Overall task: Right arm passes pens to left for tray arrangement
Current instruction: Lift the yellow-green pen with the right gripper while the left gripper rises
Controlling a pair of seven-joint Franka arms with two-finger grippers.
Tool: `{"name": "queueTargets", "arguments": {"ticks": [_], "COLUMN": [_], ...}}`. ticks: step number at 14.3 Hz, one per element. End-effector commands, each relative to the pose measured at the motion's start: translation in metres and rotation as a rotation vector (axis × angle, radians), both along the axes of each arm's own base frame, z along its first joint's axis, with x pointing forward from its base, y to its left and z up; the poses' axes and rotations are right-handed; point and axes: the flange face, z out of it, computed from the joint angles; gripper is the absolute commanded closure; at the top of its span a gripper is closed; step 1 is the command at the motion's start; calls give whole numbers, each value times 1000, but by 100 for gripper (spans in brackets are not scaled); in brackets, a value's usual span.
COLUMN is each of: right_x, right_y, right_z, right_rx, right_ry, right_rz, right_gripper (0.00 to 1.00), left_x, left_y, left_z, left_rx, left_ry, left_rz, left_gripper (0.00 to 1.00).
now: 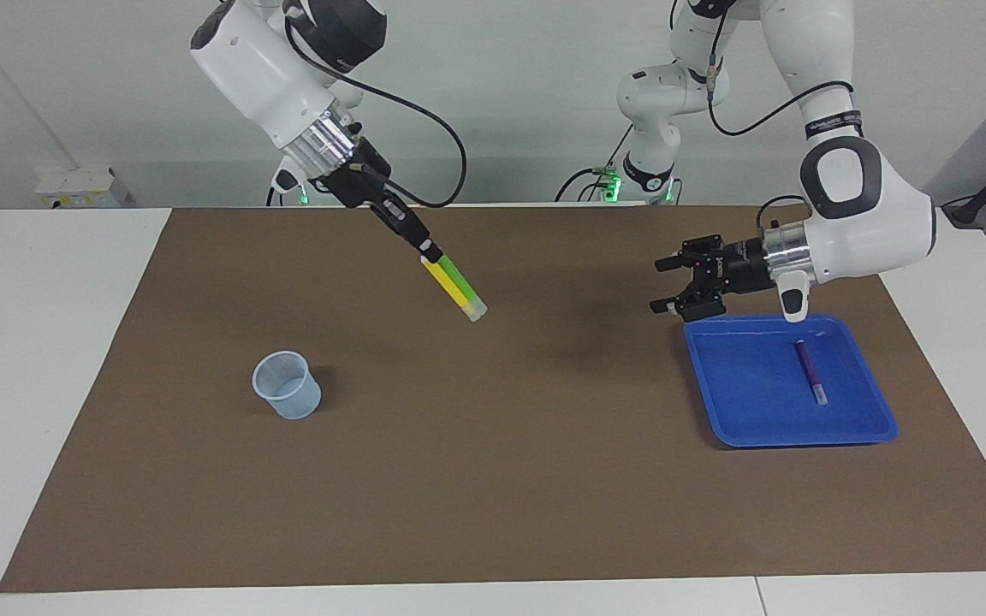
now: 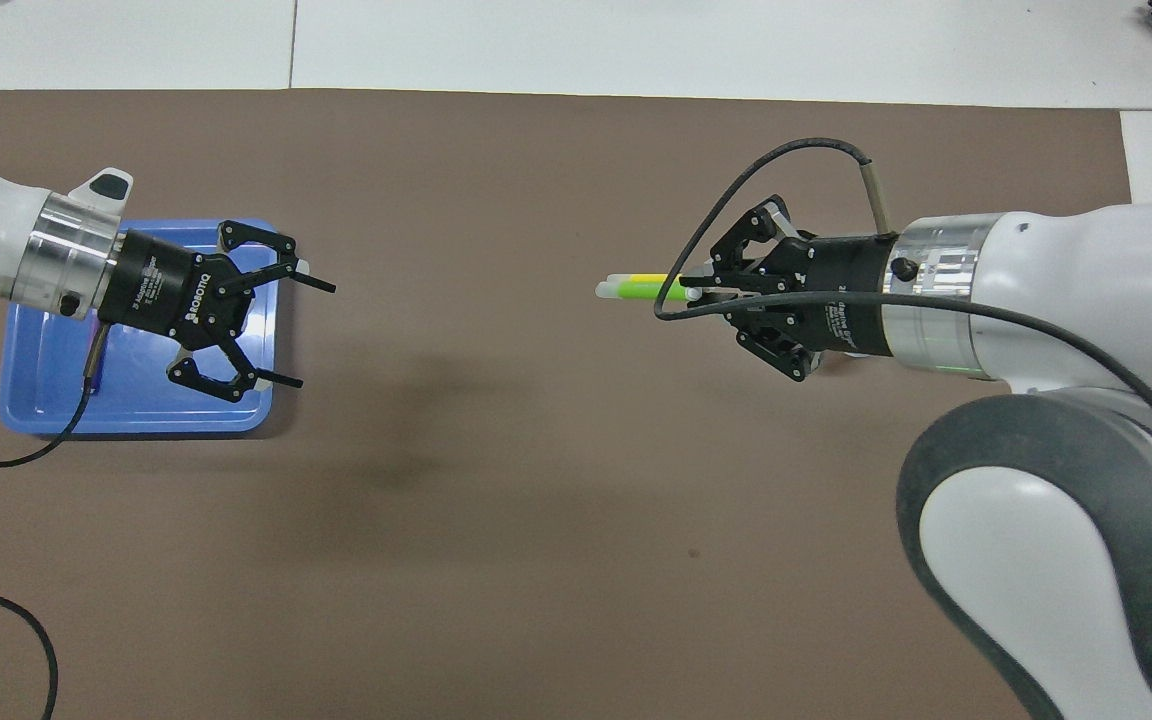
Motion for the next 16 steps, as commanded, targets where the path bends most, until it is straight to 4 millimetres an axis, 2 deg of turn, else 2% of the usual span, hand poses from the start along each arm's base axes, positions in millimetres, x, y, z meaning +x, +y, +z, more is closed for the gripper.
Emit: {"name": "queueTargets", "arguments": {"ticks": [1, 3, 5, 7, 9, 11, 13, 16], "right_x": [3, 9, 7, 3, 2, 0, -10, -9], "right_y": [25, 42, 55, 71, 77, 82, 107, 107], "right_z": [0, -9, -8, -7, -4, 2, 4, 3], "right_rx": [68, 95, 114, 137, 153, 168, 177, 194], "right_ry": [60, 109, 130, 149, 178, 210, 231, 258], "right_rz": [-87, -171, -195, -226, -254, -283, -282, -309], "right_gripper": [100, 100, 100, 100, 100, 100, 100, 100], "left_x": [-12, -12, -14, -18, -18, -20, -22, -20], "left_y": [-13, -22, -31, -51, -69, -75, -83, -83], "left_z": [24, 31, 36, 50, 55, 45, 41, 48], "left_rx": [-37, -61, -64, -85, -74, -56, -74, -119], "left_ry": [35, 61, 70, 81, 62, 45, 43, 29], "left_rz": [63, 97, 103, 129, 154, 193, 219, 280], "left_gripper": [3, 3, 3, 3, 3, 3, 3, 3]}}
